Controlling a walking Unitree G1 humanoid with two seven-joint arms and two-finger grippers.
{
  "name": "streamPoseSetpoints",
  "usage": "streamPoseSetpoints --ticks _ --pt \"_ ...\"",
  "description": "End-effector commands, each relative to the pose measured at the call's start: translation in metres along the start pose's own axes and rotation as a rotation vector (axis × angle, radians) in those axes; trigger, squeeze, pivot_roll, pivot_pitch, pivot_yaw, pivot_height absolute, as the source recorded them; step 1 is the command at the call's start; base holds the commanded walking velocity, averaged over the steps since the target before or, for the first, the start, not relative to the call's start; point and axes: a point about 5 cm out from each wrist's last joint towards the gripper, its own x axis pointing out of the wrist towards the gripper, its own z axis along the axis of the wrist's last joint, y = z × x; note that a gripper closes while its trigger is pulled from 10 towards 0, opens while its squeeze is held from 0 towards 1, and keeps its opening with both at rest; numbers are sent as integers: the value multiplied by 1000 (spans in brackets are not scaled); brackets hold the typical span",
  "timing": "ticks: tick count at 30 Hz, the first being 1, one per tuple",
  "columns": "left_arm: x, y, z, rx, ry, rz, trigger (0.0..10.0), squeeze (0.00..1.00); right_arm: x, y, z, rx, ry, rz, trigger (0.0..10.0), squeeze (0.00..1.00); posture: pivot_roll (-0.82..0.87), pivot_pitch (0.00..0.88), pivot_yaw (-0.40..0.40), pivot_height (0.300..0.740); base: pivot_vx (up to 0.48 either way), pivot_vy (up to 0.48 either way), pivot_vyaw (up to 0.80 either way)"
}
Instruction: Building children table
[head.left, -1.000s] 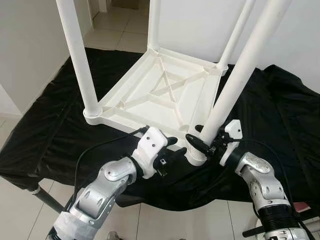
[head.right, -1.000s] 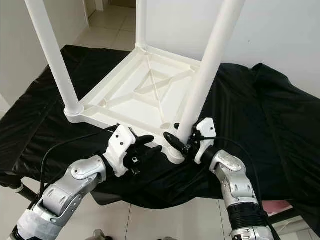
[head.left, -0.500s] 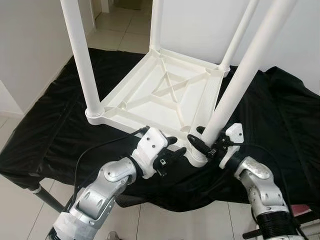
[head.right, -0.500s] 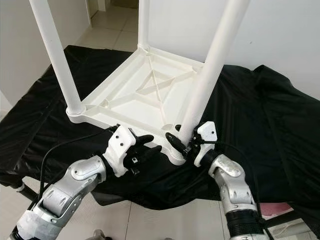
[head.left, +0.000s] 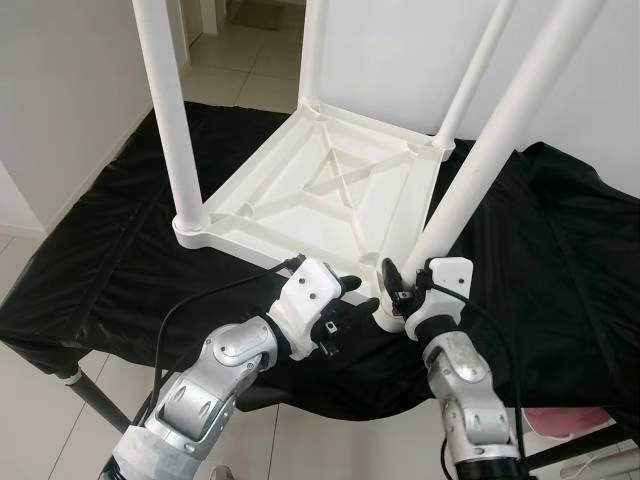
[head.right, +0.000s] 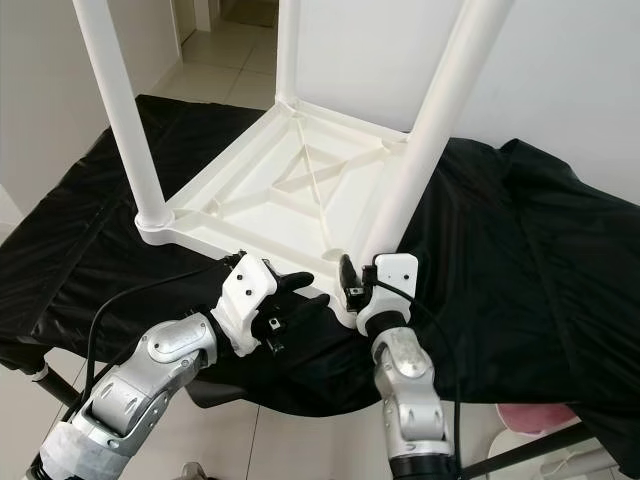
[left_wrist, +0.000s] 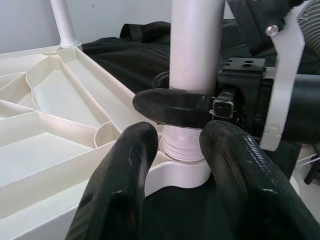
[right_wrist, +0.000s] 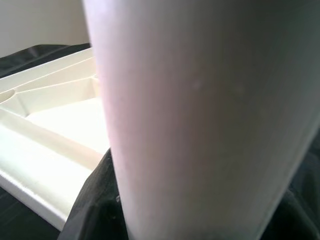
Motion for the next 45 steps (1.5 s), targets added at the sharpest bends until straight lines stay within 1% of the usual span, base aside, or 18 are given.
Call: streamPoseSetpoints --ticks 1,8,9,19,22,24,25,30,31,32,34,36,37,38,39,40,41,45 --pt "1 1 -4 -1 21 7 10000 0 -7 3 -12 -22 70 -52 10000 0 24 27 -85 740 0 0 0" --pt "2 5 -5 -3 30 25 10000 0 -4 2 -7 -18 56 -70 10000 0 21 34 -77 740 0 0 0" --pt "2 7 -5 -2 31 28 10000 0 -3 2 -5 -19 49 -70 10000 1000 20 36 -75 740 0 0 0" --pt "1 8 -4 0 39 41 10000 0 -4 -9 3 -40 1 -4 10000 1000 18 40 -75 740 0 0 0" --pt "0 9 -4 2 35 43 10000 0 -6 -18 7 -33 -19 100 10000 1000 13 42 -72 740 0 0 0" --pt "0 9 -3 3 35 44 10000 0 -6 -20 8 -28 -21 126 10000 1000 13 42 -72 740 0 0 0" --pt "0 9 -3 3 35 43 10000 0 -6 -23 9 -28 -31 179 10000 1000 12 41 -72 740 0 0 0" --pt "0 10 -3 3 34 42 10000 0 -6 -26 11 -26 -49 242 10000 984 3 41 -63 740 0 0 0" --pt "0 10 -3 4 34 35 10000 0 -3 -30 13 -29 -57 326 10000 0 4 41 -62 740 0 0 0" --pt "0 10 -3 4 34 35 10000 0 -3 -30 13 -29 -57 326 10000 0 4 41 -62 740 0 0 0" --pt "1 7 -4 -5 42 0 10000 0 3 -34 16 -49 -46 485 10000 0 -1 44 -52 740 0 0 0" --pt "1 7 -4 -5 42 0 10000 0 3 -34 16 -49 -46 485 10000 0 -1 44 -52 740 0 0 0" --pt "1 6 -4 -11 45 -17 10000 0 7 -35 16 -73 -36 540 10000 0 -1 46 -48 740 0 0 0" --pt "1 6 -4 -11 45 -17 10000 0 7 -35 16 -73 -36 540 10000 0 -1 46 -48 740 0 0 0" --pt "0 5 -4 -13 47 -25 10000 0 11 -35 15 -97 -25 583 3412 0 3 47 -48 740 0 0 0" --pt "0 5 -4 -13 47 -25 10000 0 11 -35 15 -97 -25 583 3412 0 3 47 -48 740 0 0 0" --pt "0 4 -4 -13 48 -28 10000 0 14 -35 14 -111 -21 612 0 0 4 46 -49 740 0 0 0" --pt "-1 4 -3 -14 46 -27 10000 0 17 -39 13 -110 -1 658 0 0 8 48 -53 740 0 0 0"
